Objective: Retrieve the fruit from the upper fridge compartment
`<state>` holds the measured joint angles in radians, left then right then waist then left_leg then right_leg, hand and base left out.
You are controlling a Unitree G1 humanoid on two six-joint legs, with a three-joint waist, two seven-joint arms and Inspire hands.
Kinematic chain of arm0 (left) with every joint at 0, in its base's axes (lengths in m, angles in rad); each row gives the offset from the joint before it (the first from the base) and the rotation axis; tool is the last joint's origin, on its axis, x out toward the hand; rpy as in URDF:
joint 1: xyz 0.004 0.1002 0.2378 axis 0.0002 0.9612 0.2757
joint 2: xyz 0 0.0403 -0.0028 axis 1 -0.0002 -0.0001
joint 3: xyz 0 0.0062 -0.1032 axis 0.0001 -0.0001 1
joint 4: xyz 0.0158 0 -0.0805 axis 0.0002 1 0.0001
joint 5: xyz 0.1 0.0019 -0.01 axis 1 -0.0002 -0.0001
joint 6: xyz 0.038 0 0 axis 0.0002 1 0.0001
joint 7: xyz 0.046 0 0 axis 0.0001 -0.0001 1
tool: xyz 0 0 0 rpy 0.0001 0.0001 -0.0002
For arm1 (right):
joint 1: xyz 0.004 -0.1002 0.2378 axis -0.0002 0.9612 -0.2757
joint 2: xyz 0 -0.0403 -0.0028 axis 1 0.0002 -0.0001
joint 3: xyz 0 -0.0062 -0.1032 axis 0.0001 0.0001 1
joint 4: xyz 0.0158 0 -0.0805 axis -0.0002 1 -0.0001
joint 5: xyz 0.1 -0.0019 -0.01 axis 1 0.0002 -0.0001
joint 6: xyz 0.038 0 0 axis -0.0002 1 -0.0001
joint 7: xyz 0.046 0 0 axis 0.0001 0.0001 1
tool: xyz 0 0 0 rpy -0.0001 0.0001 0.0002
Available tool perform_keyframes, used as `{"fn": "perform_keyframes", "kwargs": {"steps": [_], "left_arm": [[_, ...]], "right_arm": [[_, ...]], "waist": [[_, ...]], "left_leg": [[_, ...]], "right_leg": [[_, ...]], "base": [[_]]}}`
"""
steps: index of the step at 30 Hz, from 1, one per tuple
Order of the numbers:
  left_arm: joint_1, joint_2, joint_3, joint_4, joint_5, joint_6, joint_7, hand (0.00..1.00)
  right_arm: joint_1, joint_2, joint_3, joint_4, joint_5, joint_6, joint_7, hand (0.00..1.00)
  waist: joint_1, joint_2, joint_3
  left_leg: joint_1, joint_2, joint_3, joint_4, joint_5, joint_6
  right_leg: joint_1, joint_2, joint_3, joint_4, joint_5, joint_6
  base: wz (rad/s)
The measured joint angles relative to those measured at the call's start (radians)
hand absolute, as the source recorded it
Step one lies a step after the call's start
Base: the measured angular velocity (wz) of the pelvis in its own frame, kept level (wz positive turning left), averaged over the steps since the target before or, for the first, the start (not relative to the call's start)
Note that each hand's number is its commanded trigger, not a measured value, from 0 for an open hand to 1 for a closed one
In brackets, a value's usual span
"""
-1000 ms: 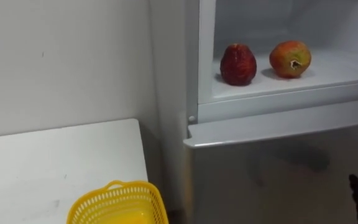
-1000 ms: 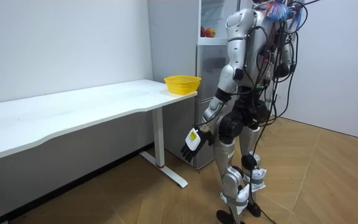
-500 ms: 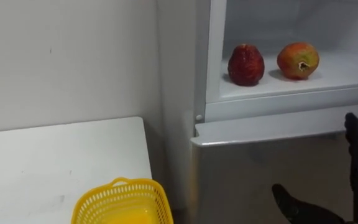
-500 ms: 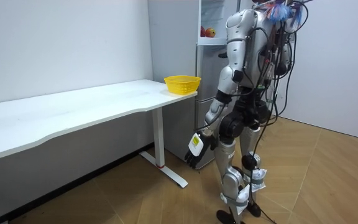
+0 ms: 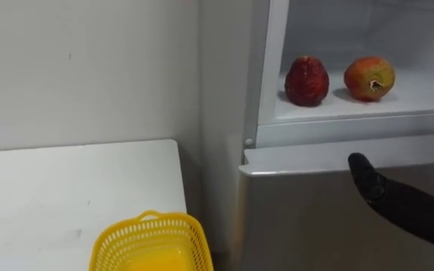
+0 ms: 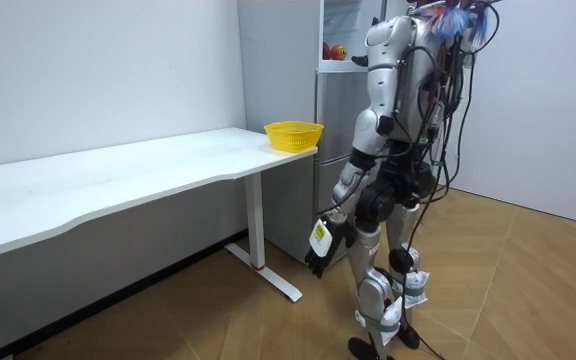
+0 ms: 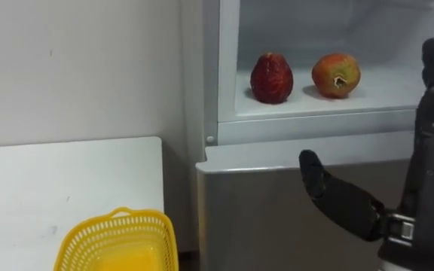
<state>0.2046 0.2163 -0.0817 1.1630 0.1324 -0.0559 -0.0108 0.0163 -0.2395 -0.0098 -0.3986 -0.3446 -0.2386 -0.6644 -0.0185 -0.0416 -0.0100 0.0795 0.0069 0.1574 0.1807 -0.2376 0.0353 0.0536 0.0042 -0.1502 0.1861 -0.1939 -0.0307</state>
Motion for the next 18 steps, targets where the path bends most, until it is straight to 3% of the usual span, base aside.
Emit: {"fn": "perform_keyframes", "kwargs": {"steps": [9, 15, 18], "left_arm": [[0.006, -0.008, 0.006, 0.01, 0.152, 0.024, -0.005, 0.0], [0.005, -0.008, 0.006, 0.006, 0.185, 0.033, -0.023, 0.0], [-0.001, -0.008, 0.006, -0.002, 0.185, 0.037, -0.03, 0.0]], "right_arm": [[-0.102, -0.004, -0.101, 0.0, -0.014, -0.014, -0.019, 0.0], [-0.162, -0.063, -0.13, 0.006, 0.0, -0.032, -0.045, 0.0], [-0.163, -0.068, -0.13, 0.009, 0.009, -0.031, -0.041, 0.0]], "waist": [[0.003, -0.008, 0.0055], [0.009, -0.009, 0.0077], [0.013, -0.01, 0.0081]], "left_leg": [[-0.008, -0.002, -0.027, 0.004, 0.0, 0.0], [-0.014, -0.002, -0.034, 0.01, 0.0, 0.0], [-0.015, -0.002, -0.041, 0.013, 0.0, 0.0]], "right_leg": [[0.006, -0.005, -0.025, 0.002, 0.0, 0.0], [0.006, -0.006, -0.039, 0.001, 0.0, -0.001], [0.004, -0.007, -0.046, 0.001, 0.0, -0.001]], "base": [[0.06], [0.05], [0.06]]}}
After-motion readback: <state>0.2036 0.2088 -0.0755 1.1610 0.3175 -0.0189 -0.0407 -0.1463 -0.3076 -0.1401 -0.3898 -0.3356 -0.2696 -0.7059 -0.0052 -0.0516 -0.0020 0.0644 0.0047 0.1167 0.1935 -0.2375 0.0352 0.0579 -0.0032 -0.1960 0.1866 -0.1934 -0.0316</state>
